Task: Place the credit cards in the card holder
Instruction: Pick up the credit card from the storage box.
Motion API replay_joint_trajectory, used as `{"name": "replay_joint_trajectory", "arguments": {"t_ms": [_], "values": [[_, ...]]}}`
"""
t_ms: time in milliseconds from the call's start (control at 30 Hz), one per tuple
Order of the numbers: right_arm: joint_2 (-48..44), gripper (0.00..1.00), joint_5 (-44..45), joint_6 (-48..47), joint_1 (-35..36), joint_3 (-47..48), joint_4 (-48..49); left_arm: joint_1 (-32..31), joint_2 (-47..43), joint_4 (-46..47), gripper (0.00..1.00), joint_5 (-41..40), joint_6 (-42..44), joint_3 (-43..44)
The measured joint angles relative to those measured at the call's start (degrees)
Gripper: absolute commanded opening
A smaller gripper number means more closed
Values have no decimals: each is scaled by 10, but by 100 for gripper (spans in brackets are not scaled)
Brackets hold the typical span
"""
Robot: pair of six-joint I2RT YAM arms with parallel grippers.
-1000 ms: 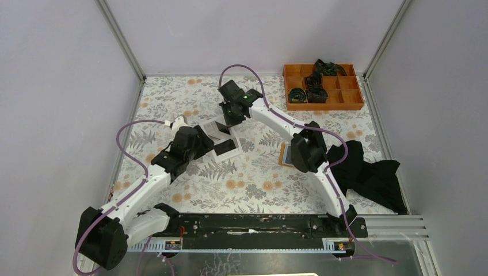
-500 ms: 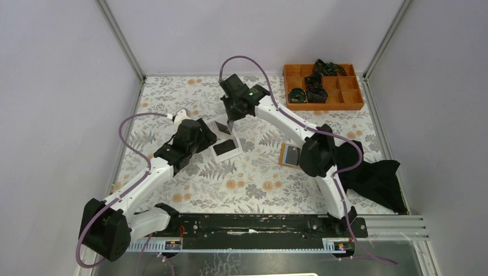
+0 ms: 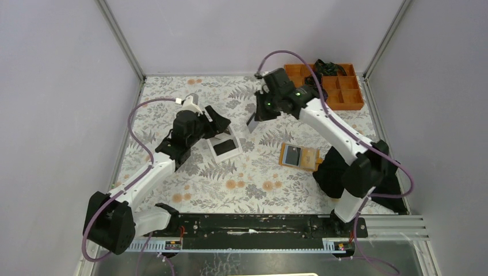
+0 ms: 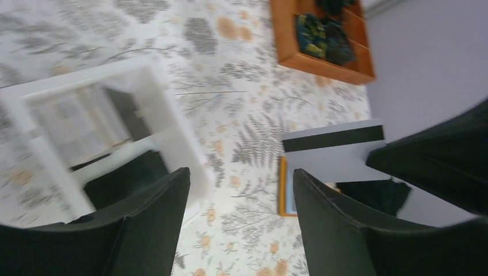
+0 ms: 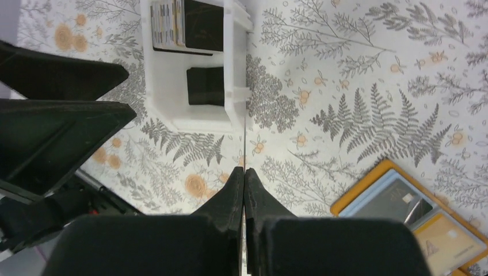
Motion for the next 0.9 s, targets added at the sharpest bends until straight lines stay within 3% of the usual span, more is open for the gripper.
{"name": "replay_joint_trajectory", "arguments": {"t_ms": [267,433,900], "values": [[-109,0,-139,14,-45,-133,20,15,82,162,72,261,-4,-1],[-136,0,-206,20,-57,-184,30,16,119,241,71,372,-34,-8],[-139,0,-318,32,-91,-211,49,16,159,327,67,509,-59,-10]]}}
